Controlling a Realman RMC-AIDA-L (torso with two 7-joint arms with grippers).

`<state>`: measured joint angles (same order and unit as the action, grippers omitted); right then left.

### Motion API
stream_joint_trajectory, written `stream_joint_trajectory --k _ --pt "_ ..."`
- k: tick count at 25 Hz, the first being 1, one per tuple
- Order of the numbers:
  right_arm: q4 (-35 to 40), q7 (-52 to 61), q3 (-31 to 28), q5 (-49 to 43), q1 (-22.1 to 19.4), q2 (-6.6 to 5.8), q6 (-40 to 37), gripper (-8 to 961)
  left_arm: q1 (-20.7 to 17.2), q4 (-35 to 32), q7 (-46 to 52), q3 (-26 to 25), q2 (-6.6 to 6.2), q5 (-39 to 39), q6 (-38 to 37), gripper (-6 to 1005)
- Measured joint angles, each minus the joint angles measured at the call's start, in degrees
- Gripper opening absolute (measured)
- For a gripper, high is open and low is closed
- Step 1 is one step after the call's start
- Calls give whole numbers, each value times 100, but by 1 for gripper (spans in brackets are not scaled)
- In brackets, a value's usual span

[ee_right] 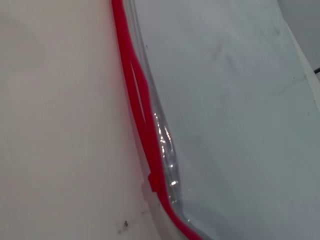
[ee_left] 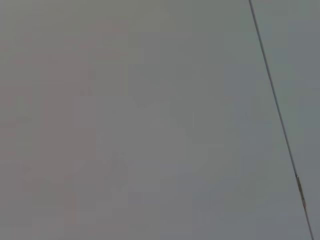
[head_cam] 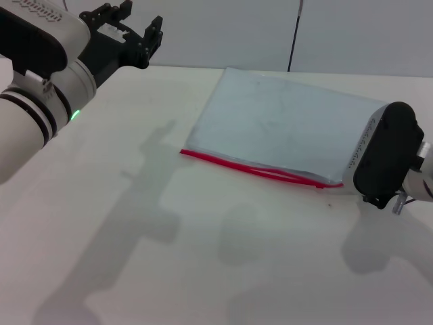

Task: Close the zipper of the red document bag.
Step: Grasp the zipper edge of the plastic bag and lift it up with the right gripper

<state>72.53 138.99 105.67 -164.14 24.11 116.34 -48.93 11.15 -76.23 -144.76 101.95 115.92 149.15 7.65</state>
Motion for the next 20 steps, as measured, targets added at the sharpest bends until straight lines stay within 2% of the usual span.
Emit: stream_joint_trajectory --k 6,12,15,20 --pt "-24 7 -5 3 96 -4 -165 322 -3 -9 0 0 0 0 0 522" --pt "83 89 -14 -1 92 -6 -312 226 -4 -13 5 -15 -5 0 0 522" --pt "343 164 -14 -24 24 -7 -429 195 -6 -14 37 -34 -5 17 -4 522" --pt "1120 187 -62 -36 -329 -6 -508 139 -16 -133 324 -30 -36 59 -114 522"
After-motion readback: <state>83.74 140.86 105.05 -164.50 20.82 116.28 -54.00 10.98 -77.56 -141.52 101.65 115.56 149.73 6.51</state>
